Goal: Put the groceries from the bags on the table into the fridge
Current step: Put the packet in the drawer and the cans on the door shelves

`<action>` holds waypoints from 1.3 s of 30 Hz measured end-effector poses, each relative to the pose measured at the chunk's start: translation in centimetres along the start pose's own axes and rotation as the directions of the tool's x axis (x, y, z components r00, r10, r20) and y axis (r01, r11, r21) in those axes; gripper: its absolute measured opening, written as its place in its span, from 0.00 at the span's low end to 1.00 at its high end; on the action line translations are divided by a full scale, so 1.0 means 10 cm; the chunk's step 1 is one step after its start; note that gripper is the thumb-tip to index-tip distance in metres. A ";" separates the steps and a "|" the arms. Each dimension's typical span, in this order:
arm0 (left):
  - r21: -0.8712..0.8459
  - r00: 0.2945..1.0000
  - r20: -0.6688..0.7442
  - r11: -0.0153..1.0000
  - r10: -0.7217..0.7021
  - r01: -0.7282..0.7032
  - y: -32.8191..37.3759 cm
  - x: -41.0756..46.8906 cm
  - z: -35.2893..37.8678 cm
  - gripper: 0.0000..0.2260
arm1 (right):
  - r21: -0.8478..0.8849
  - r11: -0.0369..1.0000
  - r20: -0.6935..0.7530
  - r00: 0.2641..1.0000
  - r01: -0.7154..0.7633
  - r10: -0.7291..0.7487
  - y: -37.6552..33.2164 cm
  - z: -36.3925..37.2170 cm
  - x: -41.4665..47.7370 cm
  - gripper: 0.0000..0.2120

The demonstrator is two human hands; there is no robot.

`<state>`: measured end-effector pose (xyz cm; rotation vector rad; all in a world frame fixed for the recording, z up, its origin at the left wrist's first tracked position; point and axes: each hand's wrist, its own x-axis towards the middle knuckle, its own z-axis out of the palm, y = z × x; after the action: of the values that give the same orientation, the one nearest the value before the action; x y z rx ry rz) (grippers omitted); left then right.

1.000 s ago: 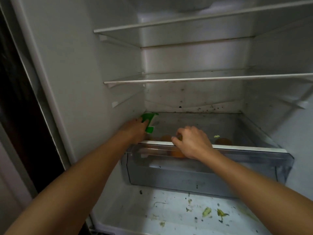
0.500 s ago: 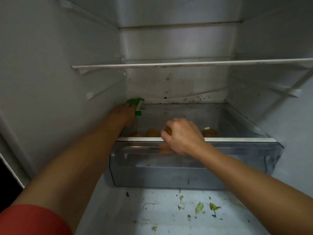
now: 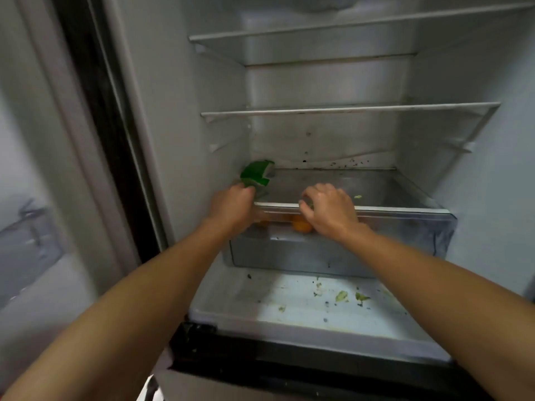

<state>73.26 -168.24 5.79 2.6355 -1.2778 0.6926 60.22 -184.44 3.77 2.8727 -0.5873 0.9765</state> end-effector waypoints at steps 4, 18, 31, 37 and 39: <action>-0.001 1.000 -0.024 1.000 -0.018 0.018 0.11 -0.83 -0.18 0.10 | 0.033 0.995 0.028 0.995 0.096 -0.097 -0.22 -0.20 -0.39 0.15; 0.081 0.842 0.325 0.899 -0.431 0.430 -0.16 -4.95 -0.52 0.12 | 0.403 0.816 0.311 0.777 0.414 -0.547 -2.18 -0.14 -2.85 0.15; 0.262 0.407 0.303 0.486 -0.862 0.834 -1.33 -8.85 -1.98 0.09 | 0.583 0.369 0.105 0.384 0.724 -0.917 -5.89 -0.76 -4.77 0.18; 0.368 0.149 0.205 0.218 -0.967 0.904 -1.78 -10.52 -2.87 0.08 | 0.674 0.171 -0.015 0.245 0.719 -0.970 -7.60 -1.34 -5.74 0.18; 0.405 0.080 0.182 0.149 -0.980 0.902 -1.91 -10.95 -3.07 0.10 | 0.687 0.096 -0.062 0.191 0.720 -0.980 -8.06 -1.52 -5.97 0.16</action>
<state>18.71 -68.93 -15.61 2.9793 0.8127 -0.0523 37.74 -87.08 -13.90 2.8794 1.7419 0.2323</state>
